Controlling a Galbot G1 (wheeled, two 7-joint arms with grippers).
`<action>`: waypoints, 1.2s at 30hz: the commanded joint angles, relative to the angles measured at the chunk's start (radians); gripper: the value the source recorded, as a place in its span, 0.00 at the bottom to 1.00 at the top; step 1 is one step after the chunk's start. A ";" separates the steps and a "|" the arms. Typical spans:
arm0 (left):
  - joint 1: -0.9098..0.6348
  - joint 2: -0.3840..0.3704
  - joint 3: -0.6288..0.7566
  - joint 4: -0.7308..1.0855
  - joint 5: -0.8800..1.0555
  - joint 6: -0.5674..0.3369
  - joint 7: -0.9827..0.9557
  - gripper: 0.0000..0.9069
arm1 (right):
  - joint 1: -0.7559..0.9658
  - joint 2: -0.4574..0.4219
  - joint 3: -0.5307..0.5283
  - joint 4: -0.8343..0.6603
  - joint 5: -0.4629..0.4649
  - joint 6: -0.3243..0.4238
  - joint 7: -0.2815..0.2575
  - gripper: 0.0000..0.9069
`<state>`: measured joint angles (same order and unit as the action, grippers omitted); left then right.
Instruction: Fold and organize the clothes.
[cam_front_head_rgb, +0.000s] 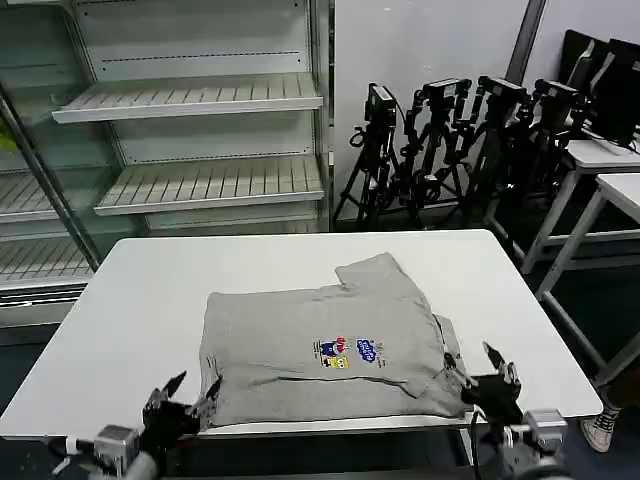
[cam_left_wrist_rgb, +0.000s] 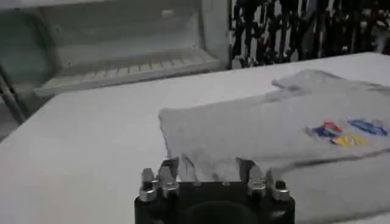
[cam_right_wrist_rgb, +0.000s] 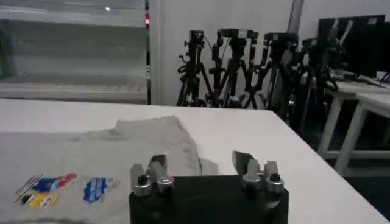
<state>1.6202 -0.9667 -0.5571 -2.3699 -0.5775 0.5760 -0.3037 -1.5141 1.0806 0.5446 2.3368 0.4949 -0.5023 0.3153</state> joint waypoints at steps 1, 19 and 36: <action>-0.516 0.059 0.195 0.342 -0.126 0.001 -0.037 1.00 | 0.560 -0.016 -0.185 -0.357 0.095 -0.067 0.045 1.00; -0.877 -0.010 0.432 0.756 -0.108 0.002 -0.030 1.00 | 0.922 0.132 -0.358 -0.882 0.069 -0.076 -0.020 1.00; -0.881 -0.035 0.446 0.880 -0.111 0.002 -0.021 1.00 | 1.061 0.268 -0.400 -1.170 0.028 -0.075 -0.074 1.00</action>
<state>0.7865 -0.9964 -0.1388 -1.5874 -0.6836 0.5763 -0.3252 -0.5686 1.2641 0.1795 1.3875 0.5328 -0.5742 0.2655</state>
